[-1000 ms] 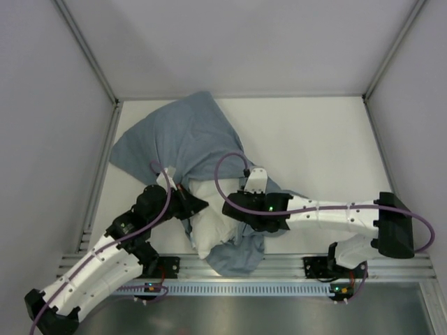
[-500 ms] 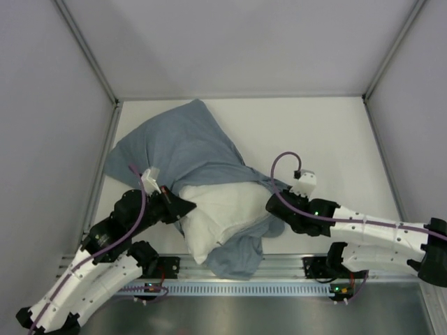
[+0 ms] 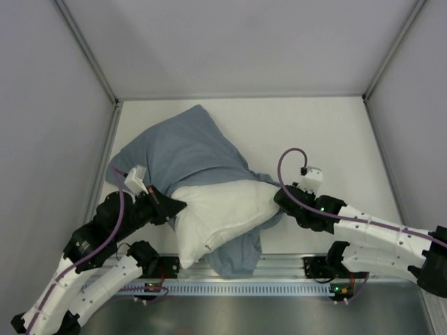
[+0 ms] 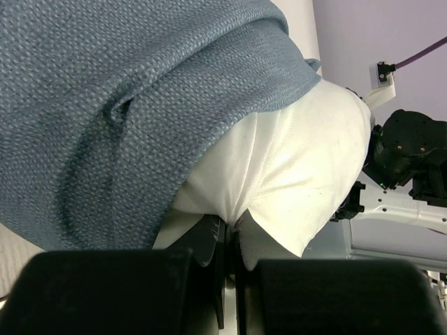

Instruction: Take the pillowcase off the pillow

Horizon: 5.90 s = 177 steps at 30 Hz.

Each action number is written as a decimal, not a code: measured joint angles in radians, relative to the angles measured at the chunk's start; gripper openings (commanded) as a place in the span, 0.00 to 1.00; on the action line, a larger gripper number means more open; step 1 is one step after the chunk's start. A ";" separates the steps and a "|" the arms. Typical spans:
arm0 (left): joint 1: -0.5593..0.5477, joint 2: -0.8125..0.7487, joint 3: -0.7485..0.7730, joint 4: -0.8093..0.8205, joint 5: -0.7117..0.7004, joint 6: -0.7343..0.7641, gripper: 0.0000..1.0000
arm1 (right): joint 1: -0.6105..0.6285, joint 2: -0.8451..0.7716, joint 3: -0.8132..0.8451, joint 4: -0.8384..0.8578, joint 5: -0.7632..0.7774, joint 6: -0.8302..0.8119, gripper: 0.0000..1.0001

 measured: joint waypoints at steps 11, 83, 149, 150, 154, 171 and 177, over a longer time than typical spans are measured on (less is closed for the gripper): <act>0.001 0.062 -0.168 0.141 0.035 -0.004 0.00 | -0.023 -0.282 0.021 -0.031 -0.096 -0.171 0.99; -0.151 0.068 -0.333 0.318 -0.101 -0.086 0.99 | 0.324 -0.101 -0.306 0.870 -0.239 0.091 0.00; -0.331 0.484 -0.190 0.337 -0.399 -0.054 0.17 | 0.316 -0.920 0.329 0.017 -0.191 -0.195 0.00; -0.330 0.483 -0.190 0.339 -0.388 -0.047 0.27 | 0.316 -0.916 0.323 0.017 -0.191 -0.195 0.00; -0.330 0.468 -0.185 0.347 -0.310 -0.006 0.73 | 0.315 -0.855 0.238 0.029 -0.197 -0.175 0.00; -0.330 0.252 -0.104 0.380 -0.115 0.021 0.99 | 0.315 -0.230 -0.124 0.410 -0.434 -0.098 0.00; -0.330 0.414 0.014 0.338 -0.170 0.087 0.99 | 0.339 -0.154 -0.145 0.517 -0.481 -0.079 0.00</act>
